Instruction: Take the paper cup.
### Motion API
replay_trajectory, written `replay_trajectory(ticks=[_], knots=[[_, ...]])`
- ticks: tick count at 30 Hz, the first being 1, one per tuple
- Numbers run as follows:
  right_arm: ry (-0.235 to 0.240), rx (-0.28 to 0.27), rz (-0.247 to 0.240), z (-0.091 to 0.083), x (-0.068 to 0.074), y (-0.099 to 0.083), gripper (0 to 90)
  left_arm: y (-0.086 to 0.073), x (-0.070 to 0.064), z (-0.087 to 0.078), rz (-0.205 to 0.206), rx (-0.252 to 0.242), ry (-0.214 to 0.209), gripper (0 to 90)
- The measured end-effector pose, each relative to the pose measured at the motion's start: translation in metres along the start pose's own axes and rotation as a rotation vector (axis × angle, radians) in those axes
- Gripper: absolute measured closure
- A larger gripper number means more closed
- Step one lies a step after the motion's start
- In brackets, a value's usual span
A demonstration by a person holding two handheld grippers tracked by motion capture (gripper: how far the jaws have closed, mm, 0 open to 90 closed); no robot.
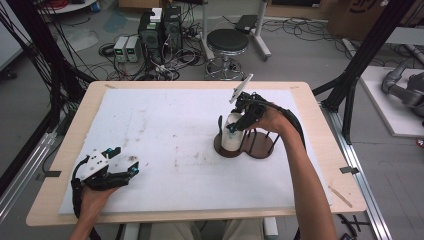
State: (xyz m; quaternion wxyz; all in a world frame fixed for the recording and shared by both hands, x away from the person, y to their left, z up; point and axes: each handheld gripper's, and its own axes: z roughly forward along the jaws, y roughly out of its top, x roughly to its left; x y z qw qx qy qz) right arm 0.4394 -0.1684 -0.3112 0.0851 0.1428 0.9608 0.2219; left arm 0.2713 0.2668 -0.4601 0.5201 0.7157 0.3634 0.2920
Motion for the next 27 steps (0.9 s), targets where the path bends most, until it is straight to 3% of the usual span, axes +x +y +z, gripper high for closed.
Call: replay_trajectory(ticks=[12, 27], knots=[[0.004, -0.001, 0.009, -0.001, 0.0, 0.001, 35.9, 0.0, 0.0, 0.0, 0.001, 0.001, -0.001, 16.2], [-0.007, -0.039, 0.017, -0.018, 0.003, 0.007, 36.8, 0.0, 0.0, 0.0, -0.001, 0.001, -0.001, 16.2]])
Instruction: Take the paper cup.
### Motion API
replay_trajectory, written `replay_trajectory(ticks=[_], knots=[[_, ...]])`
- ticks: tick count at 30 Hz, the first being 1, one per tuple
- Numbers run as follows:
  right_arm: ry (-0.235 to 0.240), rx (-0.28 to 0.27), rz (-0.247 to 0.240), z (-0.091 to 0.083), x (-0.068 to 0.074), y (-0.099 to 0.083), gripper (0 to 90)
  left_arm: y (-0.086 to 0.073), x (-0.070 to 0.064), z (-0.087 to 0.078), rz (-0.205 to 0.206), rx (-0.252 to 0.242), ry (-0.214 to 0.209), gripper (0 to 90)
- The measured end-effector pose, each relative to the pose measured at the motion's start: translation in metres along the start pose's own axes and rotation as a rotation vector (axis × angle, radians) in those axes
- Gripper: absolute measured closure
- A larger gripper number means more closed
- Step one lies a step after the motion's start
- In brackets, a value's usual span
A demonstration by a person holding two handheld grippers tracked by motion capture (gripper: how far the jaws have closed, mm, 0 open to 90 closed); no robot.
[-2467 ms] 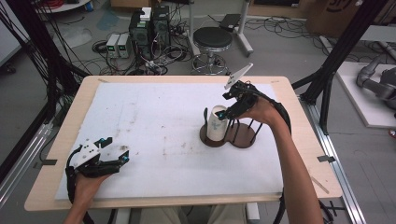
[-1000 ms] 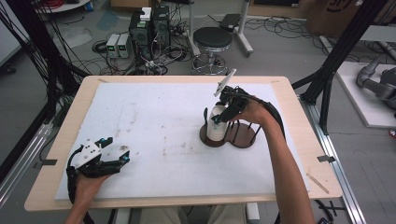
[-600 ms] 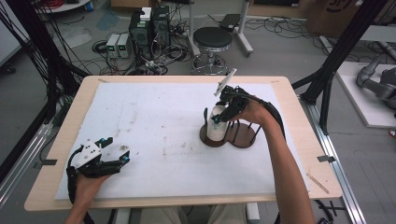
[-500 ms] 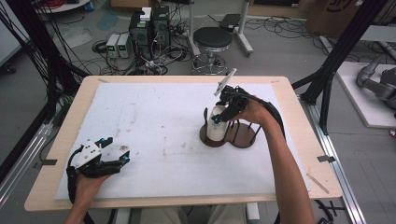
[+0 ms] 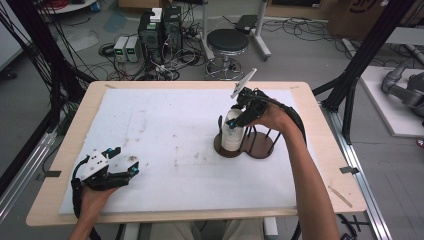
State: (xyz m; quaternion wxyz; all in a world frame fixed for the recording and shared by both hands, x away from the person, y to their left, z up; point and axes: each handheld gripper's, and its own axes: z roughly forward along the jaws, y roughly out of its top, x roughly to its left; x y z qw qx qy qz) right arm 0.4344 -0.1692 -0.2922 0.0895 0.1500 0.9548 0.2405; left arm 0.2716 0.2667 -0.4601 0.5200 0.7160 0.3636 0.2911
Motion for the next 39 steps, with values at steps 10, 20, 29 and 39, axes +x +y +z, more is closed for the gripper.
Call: replay_trajectory(ticks=[10, 20, 29, 39], knots=[[-0.022, -0.028, -0.002, -0.015, 0.001, 0.005, 37.1, 0.0, 0.0, 0.0, -0.004, 0.001, -0.001, 16.2], [-0.043, -0.078, 0.002, -0.036, 0.002, 0.009, 37.3, 0.0, 0.0, 0.001, 0.002, 0.005, -0.001, 16.2], [-0.057, -0.11, 0.003, -0.051, 0.004, 0.013, 37.4, 0.0, 0.0, 0.0, 0.003, 0.006, 0.0, 16.2], [-0.082, -0.128, -0.014, -0.07, 0.008, 0.02, 37.6, 0.0, -0.001, 0.001, 0.008, 0.007, -0.001, 16.2]])
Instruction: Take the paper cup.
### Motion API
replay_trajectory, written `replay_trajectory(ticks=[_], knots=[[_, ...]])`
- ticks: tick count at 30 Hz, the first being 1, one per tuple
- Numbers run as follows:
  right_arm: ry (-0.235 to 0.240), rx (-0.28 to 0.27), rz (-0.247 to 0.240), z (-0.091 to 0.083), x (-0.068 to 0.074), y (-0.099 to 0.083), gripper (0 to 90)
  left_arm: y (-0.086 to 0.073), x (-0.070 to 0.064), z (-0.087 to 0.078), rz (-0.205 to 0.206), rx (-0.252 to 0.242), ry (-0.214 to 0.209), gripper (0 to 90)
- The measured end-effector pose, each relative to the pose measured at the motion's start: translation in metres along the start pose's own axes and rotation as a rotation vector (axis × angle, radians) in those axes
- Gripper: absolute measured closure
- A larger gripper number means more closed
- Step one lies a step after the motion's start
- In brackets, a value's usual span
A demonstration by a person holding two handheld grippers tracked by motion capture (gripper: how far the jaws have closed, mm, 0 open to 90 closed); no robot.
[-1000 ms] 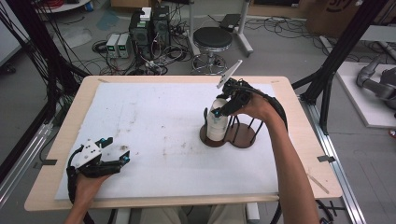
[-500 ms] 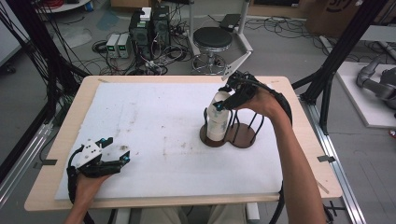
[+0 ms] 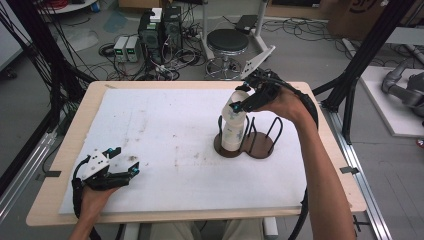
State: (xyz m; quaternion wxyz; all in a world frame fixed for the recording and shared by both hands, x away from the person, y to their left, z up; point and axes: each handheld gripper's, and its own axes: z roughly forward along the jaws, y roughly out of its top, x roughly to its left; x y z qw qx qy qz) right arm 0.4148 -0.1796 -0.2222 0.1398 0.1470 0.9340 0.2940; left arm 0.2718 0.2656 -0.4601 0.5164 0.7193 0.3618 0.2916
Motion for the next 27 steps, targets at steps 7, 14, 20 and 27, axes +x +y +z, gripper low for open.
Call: replay_trajectory(ticks=[7, 14, 20, 27], knots=[[0.003, -0.014, -0.006, -0.004, 0.001, 0.002, 37.6, 0.0, 0.0, 0.0, -0.002, 0.003, -0.001, 16.3], [0.007, -0.018, -0.005, -0.003, 0.004, 0.0, 37.6, 0.0, 0.0, 0.0, -0.001, 0.002, -0.001, 16.2], [0.021, -0.046, 0.014, -0.013, 0.015, -0.001, 37.6, 0.0, 0.0, 0.001, 0.002, 0.007, -0.002, 16.3], [0.052, -0.131, 0.02, -0.022, 0.031, -0.008, 37.5, 0.0, -0.001, 0.001, 0.007, 0.006, 0.002, 16.3]])
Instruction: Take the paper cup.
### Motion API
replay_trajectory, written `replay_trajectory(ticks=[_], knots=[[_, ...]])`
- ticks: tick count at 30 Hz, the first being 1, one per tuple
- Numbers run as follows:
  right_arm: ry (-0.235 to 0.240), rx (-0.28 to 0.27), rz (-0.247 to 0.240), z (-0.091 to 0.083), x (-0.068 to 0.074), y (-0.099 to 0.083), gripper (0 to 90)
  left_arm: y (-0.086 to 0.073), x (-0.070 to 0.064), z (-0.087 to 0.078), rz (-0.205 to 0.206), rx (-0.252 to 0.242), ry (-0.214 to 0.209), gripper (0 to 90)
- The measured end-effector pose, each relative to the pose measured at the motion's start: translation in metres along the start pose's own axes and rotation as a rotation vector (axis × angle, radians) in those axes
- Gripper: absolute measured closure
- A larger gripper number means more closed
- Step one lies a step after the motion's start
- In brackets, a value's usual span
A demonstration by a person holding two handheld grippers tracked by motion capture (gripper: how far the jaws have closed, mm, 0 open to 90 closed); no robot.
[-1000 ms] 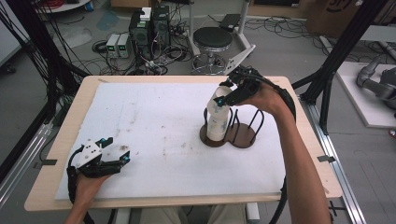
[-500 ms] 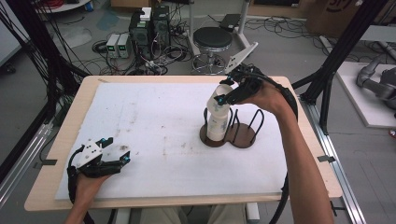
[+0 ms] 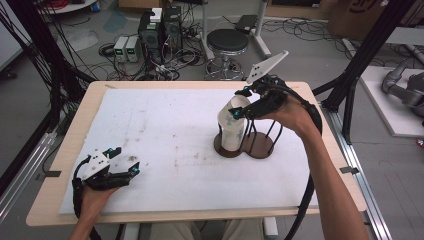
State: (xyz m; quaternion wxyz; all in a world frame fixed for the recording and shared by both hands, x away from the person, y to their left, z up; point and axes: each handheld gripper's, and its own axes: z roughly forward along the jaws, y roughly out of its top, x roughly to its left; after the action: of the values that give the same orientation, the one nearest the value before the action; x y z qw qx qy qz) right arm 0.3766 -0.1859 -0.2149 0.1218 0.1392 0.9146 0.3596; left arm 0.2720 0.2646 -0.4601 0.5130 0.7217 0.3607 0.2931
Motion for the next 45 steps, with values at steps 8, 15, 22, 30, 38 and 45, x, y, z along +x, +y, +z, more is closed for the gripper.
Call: replay_trajectory(ticks=[8, 15, 22, 30, 38, 45], knots=[[0.017, -0.117, 0.002, -0.006, 0.021, -0.017, 37.5, 0.0, 0.0, -0.001, -0.001, -0.005, 0.002, 16.3], [0.039, -0.208, 0.02, -0.004, 0.034, -0.039, 37.6, 0.0, 0.0, 0.0, -0.003, -0.001, 0.002, 16.2], [0.065, -0.273, 0.05, 0.005, 0.043, -0.055, 37.6, 0.0, 0.0, 0.0, 0.002, 0.007, 0.0, 16.3], [0.102, -0.324, 0.058, 0.02, 0.053, -0.065, 37.6, 0.0, 0.001, 0.0, -0.003, -0.001, -0.011, 16.2], [0.1, -0.4, 0.091, 0.037, 0.063, -0.079, 37.6, 0.0, 0.001, -0.001, -0.006, -0.006, -0.016, 16.2], [0.105, -0.479, 0.101, 0.047, 0.068, -0.091, 37.6, -0.001, 0.001, -0.003, -0.004, -0.026, -0.016, 16.2]])
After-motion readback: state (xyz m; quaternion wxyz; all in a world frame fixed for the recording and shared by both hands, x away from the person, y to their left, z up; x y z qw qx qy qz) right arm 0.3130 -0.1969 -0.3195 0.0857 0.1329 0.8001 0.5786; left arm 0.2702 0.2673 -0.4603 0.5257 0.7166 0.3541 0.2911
